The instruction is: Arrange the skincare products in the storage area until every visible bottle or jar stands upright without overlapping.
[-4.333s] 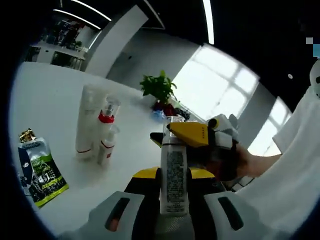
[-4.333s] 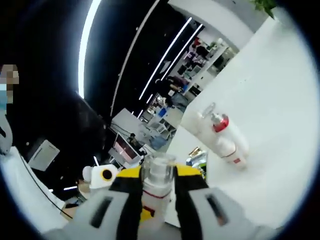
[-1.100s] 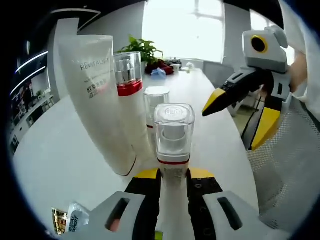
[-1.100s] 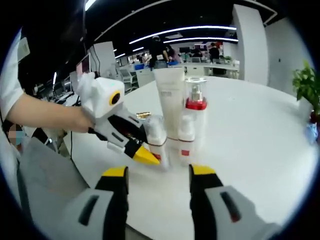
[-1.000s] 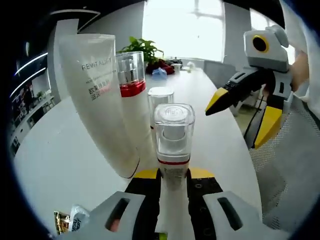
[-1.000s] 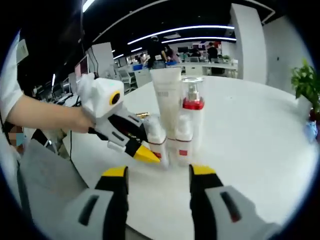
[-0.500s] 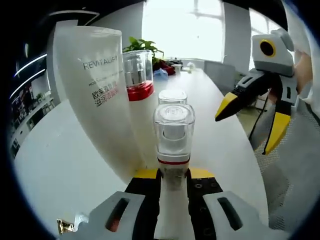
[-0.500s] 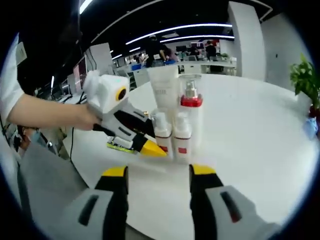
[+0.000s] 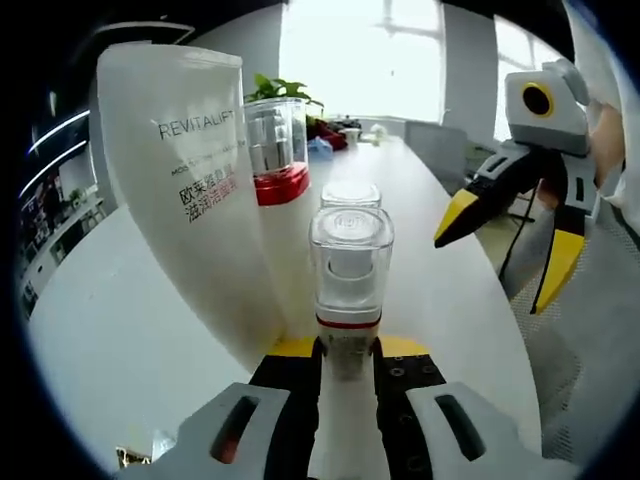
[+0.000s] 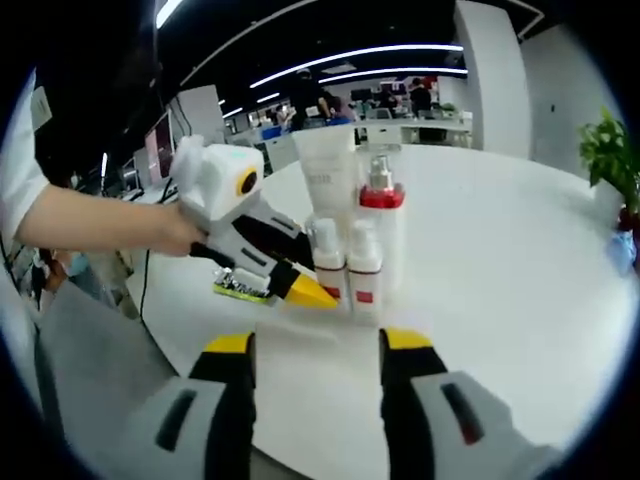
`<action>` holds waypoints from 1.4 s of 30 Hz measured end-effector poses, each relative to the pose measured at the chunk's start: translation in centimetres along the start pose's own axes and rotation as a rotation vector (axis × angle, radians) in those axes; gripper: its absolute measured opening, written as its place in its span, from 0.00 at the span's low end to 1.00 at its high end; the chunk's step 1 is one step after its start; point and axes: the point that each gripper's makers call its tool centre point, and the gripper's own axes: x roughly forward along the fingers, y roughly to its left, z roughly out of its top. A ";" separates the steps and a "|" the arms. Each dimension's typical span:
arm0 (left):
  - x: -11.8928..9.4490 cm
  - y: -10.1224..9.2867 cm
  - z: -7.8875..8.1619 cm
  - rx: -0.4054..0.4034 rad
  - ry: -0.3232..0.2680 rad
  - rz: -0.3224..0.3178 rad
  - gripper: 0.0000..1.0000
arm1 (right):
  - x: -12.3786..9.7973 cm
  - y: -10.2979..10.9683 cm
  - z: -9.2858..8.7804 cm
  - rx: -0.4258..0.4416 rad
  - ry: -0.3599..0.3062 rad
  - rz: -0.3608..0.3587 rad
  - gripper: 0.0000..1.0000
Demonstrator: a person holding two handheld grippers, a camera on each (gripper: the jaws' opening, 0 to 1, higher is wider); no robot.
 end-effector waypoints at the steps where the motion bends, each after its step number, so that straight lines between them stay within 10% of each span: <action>1: 0.0 0.0 0.0 -0.002 0.001 -0.001 0.17 | 0.0 0.0 0.0 0.000 0.000 0.001 0.49; 21: -1.5 -0.9 -1.1 -0.047 0.043 0.027 0.31 | -0.4 0.1 0.3 -0.022 0.001 -0.005 0.59; 42: -8.6 -3.3 -2.9 -0.252 0.063 0.214 0.62 | -3.0 0.0 1.0 -0.076 -0.020 -0.007 0.81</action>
